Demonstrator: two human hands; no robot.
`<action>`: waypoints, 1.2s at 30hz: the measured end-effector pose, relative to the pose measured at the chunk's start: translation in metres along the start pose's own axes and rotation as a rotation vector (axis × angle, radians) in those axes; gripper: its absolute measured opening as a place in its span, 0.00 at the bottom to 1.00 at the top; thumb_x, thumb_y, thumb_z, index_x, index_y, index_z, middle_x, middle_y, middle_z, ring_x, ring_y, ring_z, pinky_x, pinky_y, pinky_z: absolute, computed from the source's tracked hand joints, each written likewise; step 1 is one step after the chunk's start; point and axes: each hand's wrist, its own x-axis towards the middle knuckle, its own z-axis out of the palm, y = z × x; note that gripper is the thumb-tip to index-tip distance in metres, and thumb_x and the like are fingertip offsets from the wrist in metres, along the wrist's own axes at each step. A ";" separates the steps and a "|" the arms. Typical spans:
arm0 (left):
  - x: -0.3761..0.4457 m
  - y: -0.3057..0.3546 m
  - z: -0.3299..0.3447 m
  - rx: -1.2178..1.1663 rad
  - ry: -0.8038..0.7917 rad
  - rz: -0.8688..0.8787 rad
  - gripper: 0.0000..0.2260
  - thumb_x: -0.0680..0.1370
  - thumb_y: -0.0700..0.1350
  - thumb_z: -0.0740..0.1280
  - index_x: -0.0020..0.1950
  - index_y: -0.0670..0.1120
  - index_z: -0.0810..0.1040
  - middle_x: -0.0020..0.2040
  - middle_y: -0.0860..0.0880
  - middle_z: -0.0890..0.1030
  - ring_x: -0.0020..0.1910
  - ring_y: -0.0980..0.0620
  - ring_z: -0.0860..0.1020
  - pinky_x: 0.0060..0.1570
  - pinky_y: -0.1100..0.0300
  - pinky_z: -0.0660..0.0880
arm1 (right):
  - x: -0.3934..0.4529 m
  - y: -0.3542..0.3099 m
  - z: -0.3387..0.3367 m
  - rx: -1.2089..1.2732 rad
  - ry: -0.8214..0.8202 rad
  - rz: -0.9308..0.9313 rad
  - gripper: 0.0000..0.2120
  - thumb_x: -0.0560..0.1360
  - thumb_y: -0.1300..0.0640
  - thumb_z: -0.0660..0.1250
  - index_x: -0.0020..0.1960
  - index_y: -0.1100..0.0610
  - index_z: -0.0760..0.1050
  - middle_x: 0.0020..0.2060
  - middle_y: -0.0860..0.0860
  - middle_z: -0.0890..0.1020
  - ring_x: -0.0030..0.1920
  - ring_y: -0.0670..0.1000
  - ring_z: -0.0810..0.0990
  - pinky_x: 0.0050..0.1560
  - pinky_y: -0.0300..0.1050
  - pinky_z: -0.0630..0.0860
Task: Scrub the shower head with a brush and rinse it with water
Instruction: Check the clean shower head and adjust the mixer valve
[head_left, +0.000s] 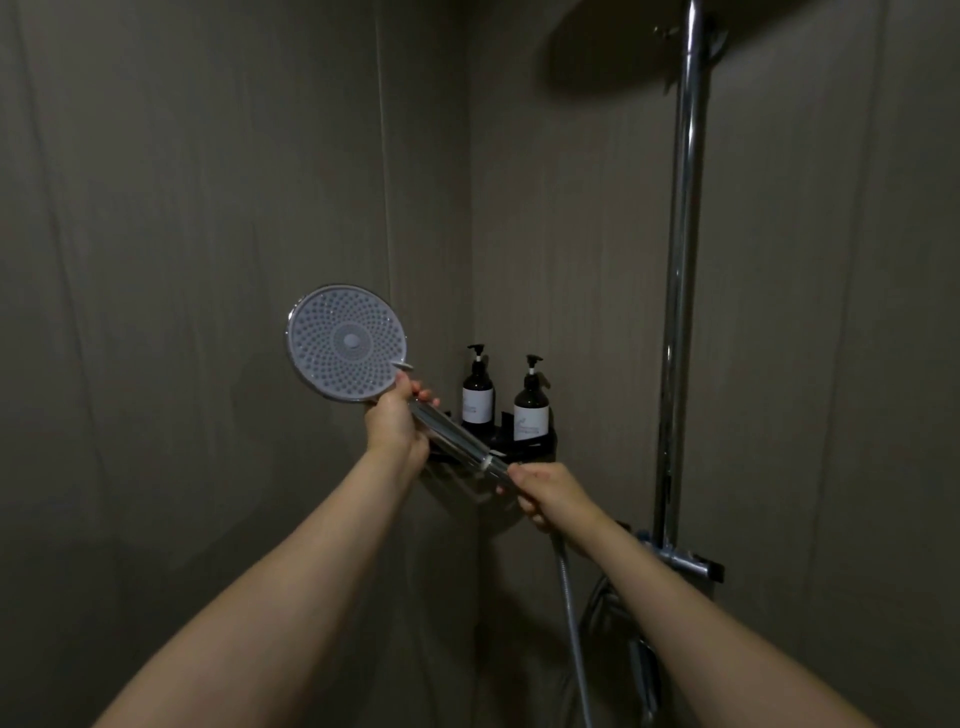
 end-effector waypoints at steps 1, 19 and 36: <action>0.000 -0.001 -0.001 -0.001 -0.004 -0.007 0.11 0.80 0.42 0.59 0.38 0.46 0.70 0.33 0.51 0.69 0.28 0.56 0.70 0.36 0.60 0.72 | 0.001 0.002 0.000 0.051 -0.007 0.020 0.16 0.81 0.53 0.56 0.38 0.56 0.75 0.24 0.50 0.66 0.20 0.43 0.62 0.23 0.34 0.58; 0.003 -0.011 -0.018 -0.080 -0.005 -0.060 0.13 0.81 0.45 0.56 0.37 0.46 0.67 0.30 0.52 0.68 0.29 0.56 0.67 0.37 0.62 0.69 | 0.010 0.016 0.013 -0.338 0.179 -0.105 0.18 0.80 0.56 0.57 0.32 0.54 0.68 0.29 0.50 0.71 0.32 0.49 0.70 0.36 0.43 0.64; -0.009 -0.003 -0.030 -0.123 -0.006 0.021 0.10 0.80 0.43 0.59 0.38 0.47 0.69 0.33 0.53 0.69 0.31 0.57 0.69 0.43 0.59 0.73 | -0.005 0.011 0.034 -0.406 0.308 -0.302 0.10 0.77 0.58 0.63 0.55 0.60 0.78 0.45 0.54 0.82 0.43 0.47 0.77 0.42 0.39 0.71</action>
